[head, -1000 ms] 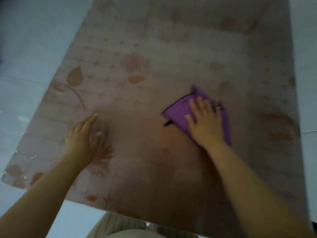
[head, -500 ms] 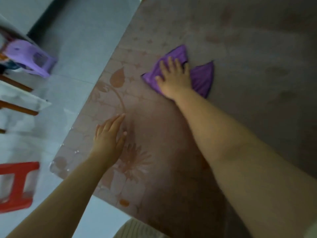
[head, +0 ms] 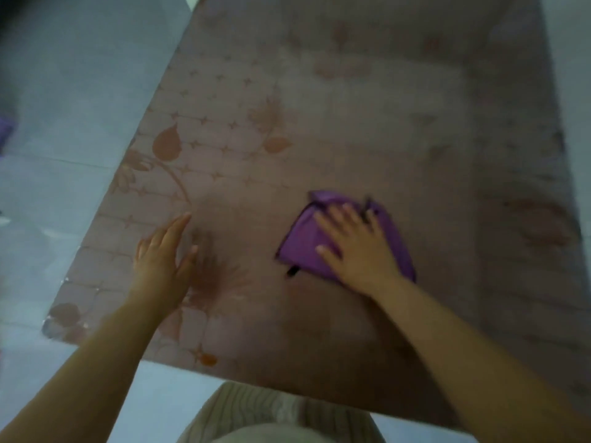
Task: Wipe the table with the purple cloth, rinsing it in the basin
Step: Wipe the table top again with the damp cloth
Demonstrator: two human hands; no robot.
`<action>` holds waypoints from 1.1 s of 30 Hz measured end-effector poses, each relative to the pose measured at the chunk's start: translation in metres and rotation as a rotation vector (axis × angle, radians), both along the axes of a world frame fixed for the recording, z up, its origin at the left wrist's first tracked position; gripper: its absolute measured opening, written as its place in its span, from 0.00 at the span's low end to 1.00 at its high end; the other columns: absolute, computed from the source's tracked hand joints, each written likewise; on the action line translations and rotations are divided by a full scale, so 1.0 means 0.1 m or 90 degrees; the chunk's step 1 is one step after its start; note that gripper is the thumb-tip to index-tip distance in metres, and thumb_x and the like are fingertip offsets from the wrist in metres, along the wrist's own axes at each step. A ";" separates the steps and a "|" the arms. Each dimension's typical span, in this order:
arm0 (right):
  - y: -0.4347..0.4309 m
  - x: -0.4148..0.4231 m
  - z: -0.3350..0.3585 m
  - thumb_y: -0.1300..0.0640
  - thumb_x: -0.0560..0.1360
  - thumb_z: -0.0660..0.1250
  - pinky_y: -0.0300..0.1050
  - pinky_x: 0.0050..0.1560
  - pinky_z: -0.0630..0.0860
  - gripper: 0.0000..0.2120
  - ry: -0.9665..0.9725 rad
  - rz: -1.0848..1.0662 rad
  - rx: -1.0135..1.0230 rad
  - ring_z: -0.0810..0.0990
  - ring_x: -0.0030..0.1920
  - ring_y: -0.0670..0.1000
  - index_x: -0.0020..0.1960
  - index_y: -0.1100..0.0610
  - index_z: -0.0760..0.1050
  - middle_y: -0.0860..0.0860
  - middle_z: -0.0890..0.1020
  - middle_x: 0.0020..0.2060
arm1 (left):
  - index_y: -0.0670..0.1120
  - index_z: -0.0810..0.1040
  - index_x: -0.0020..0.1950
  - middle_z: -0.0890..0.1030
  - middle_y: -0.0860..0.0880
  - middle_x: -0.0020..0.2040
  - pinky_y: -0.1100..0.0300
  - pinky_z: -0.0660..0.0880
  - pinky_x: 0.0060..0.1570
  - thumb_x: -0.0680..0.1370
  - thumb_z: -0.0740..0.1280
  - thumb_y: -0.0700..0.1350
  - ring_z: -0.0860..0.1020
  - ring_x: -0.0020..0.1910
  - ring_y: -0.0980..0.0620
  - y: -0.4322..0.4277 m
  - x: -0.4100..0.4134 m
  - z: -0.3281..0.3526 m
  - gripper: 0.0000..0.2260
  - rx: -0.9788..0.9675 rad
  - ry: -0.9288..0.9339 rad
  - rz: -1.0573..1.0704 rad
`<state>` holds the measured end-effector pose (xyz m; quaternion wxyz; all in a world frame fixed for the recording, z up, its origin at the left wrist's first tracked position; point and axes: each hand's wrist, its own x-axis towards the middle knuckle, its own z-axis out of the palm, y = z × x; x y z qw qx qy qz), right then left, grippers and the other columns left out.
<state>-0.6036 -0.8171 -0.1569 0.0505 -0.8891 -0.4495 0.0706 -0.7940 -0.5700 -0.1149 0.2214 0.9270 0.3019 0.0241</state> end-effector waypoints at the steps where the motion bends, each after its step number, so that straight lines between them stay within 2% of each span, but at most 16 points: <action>1: -0.11 0.30 0.04 0.40 0.75 0.47 0.63 0.69 0.54 0.29 -0.003 -0.106 -0.019 0.63 0.72 0.58 0.73 0.49 0.59 0.54 0.64 0.72 | 0.44 0.65 0.69 0.72 0.39 0.65 0.41 0.63 0.63 0.72 0.50 0.59 0.69 0.63 0.37 -0.03 -0.04 0.00 0.30 -0.005 0.003 -0.010; 3: -0.09 0.68 0.10 0.40 0.78 0.43 0.61 0.72 0.44 0.29 0.053 -0.297 -0.063 0.49 0.75 0.55 0.76 0.49 0.48 0.52 0.50 0.76 | 0.45 0.64 0.69 0.72 0.40 0.66 0.42 0.62 0.64 0.73 0.50 0.59 0.69 0.65 0.38 -0.10 -0.12 0.03 0.29 -0.021 0.007 -0.024; 5: 0.21 0.62 0.13 0.41 0.79 0.43 0.61 0.72 0.39 0.28 0.089 -0.345 -0.067 0.42 0.76 0.55 0.76 0.50 0.42 0.52 0.43 0.76 | 0.45 0.63 0.70 0.71 0.40 0.67 0.39 0.62 0.65 0.73 0.50 0.58 0.68 0.66 0.39 -0.22 -0.17 0.07 0.29 -0.029 -0.002 -0.045; 6: 0.40 0.42 0.13 0.42 0.79 0.44 0.61 0.71 0.39 0.28 0.086 -0.297 -0.065 0.42 0.75 0.55 0.76 0.50 0.41 0.52 0.42 0.76 | 0.45 0.62 0.70 0.70 0.41 0.67 0.37 0.61 0.65 0.73 0.49 0.58 0.67 0.67 0.39 -0.29 -0.17 0.09 0.29 -0.035 -0.008 -0.048; 9: 0.76 -0.61 0.08 0.41 0.77 0.41 0.60 0.71 0.36 0.29 0.099 -0.002 -0.028 0.43 0.76 0.55 0.76 0.49 0.43 0.51 0.44 0.76 | 0.46 0.60 0.71 0.67 0.42 0.70 0.36 0.59 0.66 0.73 0.50 0.61 0.64 0.69 0.40 -0.52 -0.14 0.19 0.31 -0.056 -0.022 -0.071; 11: 0.68 -1.27 0.13 0.42 0.75 0.39 0.59 0.70 0.33 0.31 0.124 0.138 -0.024 0.44 0.76 0.53 0.76 0.49 0.47 0.50 0.47 0.76 | 0.51 0.57 0.71 0.65 0.48 0.71 0.37 0.58 0.68 0.73 0.49 0.66 0.61 0.71 0.43 -0.75 -0.13 0.24 0.31 -0.124 -0.051 -0.128; 14: 0.22 -1.49 0.17 0.49 0.77 0.52 0.55 0.72 0.32 0.27 0.181 0.143 0.047 0.44 0.75 0.51 0.75 0.52 0.53 0.48 0.52 0.76 | 0.61 0.51 0.70 0.52 0.63 0.72 0.48 0.48 0.73 0.68 0.43 0.74 0.49 0.74 0.54 -1.20 -0.17 0.19 0.33 -0.307 -0.030 -0.165; 15: -0.01 -1.43 0.19 0.50 0.77 0.55 0.55 0.72 0.33 0.27 0.199 0.119 0.090 0.45 0.75 0.50 0.74 0.52 0.56 0.47 0.54 0.76 | 0.61 0.50 0.70 0.48 0.65 0.71 0.50 0.43 0.73 0.66 0.39 0.76 0.45 0.74 0.56 -1.35 -0.19 0.11 0.36 -0.302 0.017 -0.162; 17: -0.59 -1.23 0.24 0.51 0.74 0.58 0.56 0.74 0.39 0.24 0.190 0.052 0.174 0.54 0.74 0.51 0.70 0.50 0.65 0.47 0.63 0.73 | 0.53 0.45 0.73 0.40 0.58 0.73 0.47 0.37 0.72 0.63 0.32 0.76 0.38 0.74 0.53 -1.59 -0.19 -0.09 0.44 -0.145 0.115 -0.152; 18: -0.95 -1.11 0.26 0.52 0.73 0.59 0.54 0.74 0.44 0.22 0.187 0.002 0.212 0.58 0.72 0.51 0.67 0.49 0.67 0.48 0.67 0.71 | 0.49 0.42 0.73 0.39 0.54 0.74 0.44 0.36 0.71 0.64 0.33 0.74 0.38 0.74 0.49 -1.68 -0.12 -0.18 0.44 -0.066 0.144 -0.107; 20: -1.79 -0.85 0.36 0.53 0.73 0.59 0.48 0.72 0.53 0.20 0.195 -0.124 0.283 0.64 0.69 0.50 0.65 0.48 0.69 0.49 0.70 0.68 | 0.50 0.43 0.74 0.42 0.48 0.76 0.38 0.40 0.69 0.70 0.42 0.70 0.42 0.74 0.41 -1.86 0.05 -0.27 0.38 0.034 0.173 0.018; 22: -2.70 -0.63 0.50 0.51 0.74 0.58 0.41 0.69 0.59 0.18 0.191 -0.258 0.314 0.66 0.66 0.46 0.63 0.48 0.71 0.48 0.70 0.65 | 0.54 0.45 0.74 0.43 0.46 0.76 0.34 0.43 0.68 0.74 0.50 0.66 0.43 0.73 0.35 -2.01 0.25 -0.27 0.33 0.052 0.209 0.107; 24: -3.54 -0.47 0.59 0.51 0.75 0.60 0.43 0.66 0.62 0.17 0.176 -0.375 0.298 0.66 0.65 0.47 0.63 0.50 0.72 0.47 0.69 0.63 | 0.57 0.44 0.74 0.41 0.47 0.76 0.32 0.44 0.67 0.74 0.53 0.63 0.42 0.72 0.33 -2.20 0.46 -0.25 0.32 0.052 0.233 0.133; 27: -4.41 -0.36 0.62 0.61 0.76 0.64 0.51 0.67 0.62 0.19 0.227 -0.459 0.232 0.66 0.68 0.55 0.65 0.50 0.68 0.51 0.69 0.67 | 0.57 0.42 0.73 0.40 0.47 0.76 0.31 0.44 0.66 0.72 0.48 0.67 0.42 0.72 0.32 -2.92 0.93 -0.30 0.33 0.101 0.216 -0.042; 30: -4.79 -0.27 0.63 0.62 0.76 0.64 0.50 0.68 0.60 0.23 0.269 -0.414 0.196 0.64 0.66 0.51 0.68 0.50 0.64 0.50 0.68 0.67 | 0.59 0.40 0.72 0.40 0.47 0.76 0.32 0.40 0.66 0.63 0.36 0.69 0.40 0.72 0.32 -4.04 1.40 -0.30 0.38 0.124 0.187 -0.259; 33: -4.88 -0.06 0.70 0.62 0.76 0.63 0.42 0.66 0.57 0.25 0.281 -0.334 0.196 0.63 0.64 0.47 0.70 0.52 0.61 0.48 0.66 0.65 | 0.58 0.39 0.72 0.41 0.49 0.76 0.34 0.38 0.67 0.63 0.35 0.70 0.39 0.73 0.35 -4.54 1.57 -0.26 0.39 0.129 0.193 -0.268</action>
